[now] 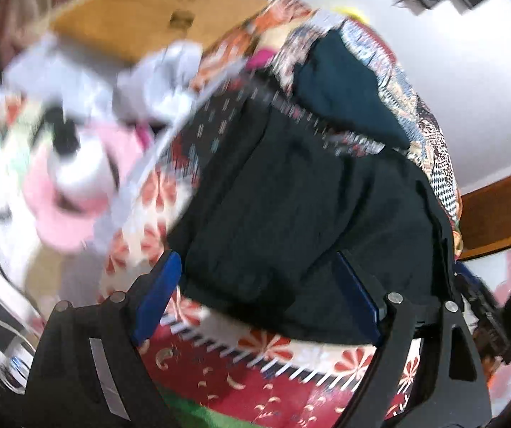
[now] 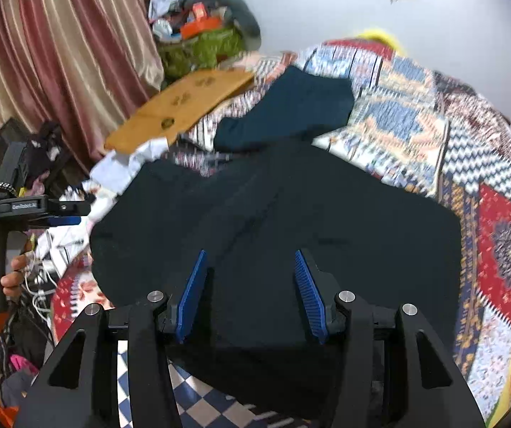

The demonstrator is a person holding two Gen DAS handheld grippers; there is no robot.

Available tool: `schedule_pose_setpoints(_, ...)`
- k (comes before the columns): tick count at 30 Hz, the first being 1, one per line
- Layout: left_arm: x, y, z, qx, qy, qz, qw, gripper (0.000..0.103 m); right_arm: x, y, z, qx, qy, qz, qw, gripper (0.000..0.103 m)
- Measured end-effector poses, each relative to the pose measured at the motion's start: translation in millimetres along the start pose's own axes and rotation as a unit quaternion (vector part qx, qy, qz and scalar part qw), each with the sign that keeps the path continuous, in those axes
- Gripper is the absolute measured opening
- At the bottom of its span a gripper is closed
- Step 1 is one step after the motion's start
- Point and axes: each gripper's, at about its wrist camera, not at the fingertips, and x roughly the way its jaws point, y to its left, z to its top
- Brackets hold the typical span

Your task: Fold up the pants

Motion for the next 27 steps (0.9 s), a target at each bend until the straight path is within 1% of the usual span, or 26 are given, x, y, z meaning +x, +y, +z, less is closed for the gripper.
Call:
schedule_pose_setpoints(2,12,8,-3,-0.022,0.030,-0.023,0.9991,0.087,9,2,-5,0.000,0.013,-0.003,1.000,0.047)
schedule_pose_setpoints(5,23,13,-9,-0.042,0.057,-0.045,0.9964,0.087,7,2,-8,-0.007,0.008,-0.004,1.000,0.047)
schedule_pose_setpoints(9,37,14,-10,-0.068,0.085,-0.070,0.9916,0.092,6,-2,-7,0.001,0.009,-0.001,1.000,0.047)
schedule_pose_setpoints(12,45,10,-4,-0.071,0.082,-0.071,0.9915,0.094,6,-3,-7,0.004,0.007,0.001,1.000,0.047)
schedule_pose_setpoints(16,56,1,10,-0.065,0.077,-0.059,0.9932,0.093,8,-1,-8,0.004,0.004,0.002,1.000,0.047)
schedule_pose_setpoints(17,59,-3,14,-0.061,0.073,-0.052,0.9941,0.087,8,-2,-8,0.005,0.004,0.003,1.000,0.047)
schedule_pose_setpoints(18,61,-4,17,-0.056,0.070,-0.042,0.9951,0.076,8,-2,-8,0.005,0.004,0.003,1.000,0.047)
schedule_pose_setpoints(19,62,-7,19,-0.050,0.064,-0.025,0.9964,0.069,8,-2,-8,0.005,0.004,0.004,1.000,0.047)
schedule_pose_setpoints(20,63,-7,22,-0.049,0.057,-0.005,0.9972,0.054,8,-2,-8,0.005,0.004,0.004,1.000,0.047)
schedule_pose_setpoints(21,64,-7,23,-0.047,0.051,0.003,0.9976,0.040,8,-2,-8,0.004,0.004,0.005,1.000,0.047)
schedule_pose_setpoints(22,63,-9,25,-0.043,0.042,0.008,0.9981,0.035,8,-2,-8,0.005,0.004,0.005,1.000,0.047)
schedule_pose_setpoints(24,59,-12,27,-0.036,0.027,0.015,0.9989,0.029,8,-2,-7,0.006,0.004,0.006,1.000,0.047)
schedule_pose_setpoints(27,47,-26,27,0.004,-0.005,0.043,0.9990,0.024,6,-3,-7,0.011,0.004,0.008,1.000,0.047)
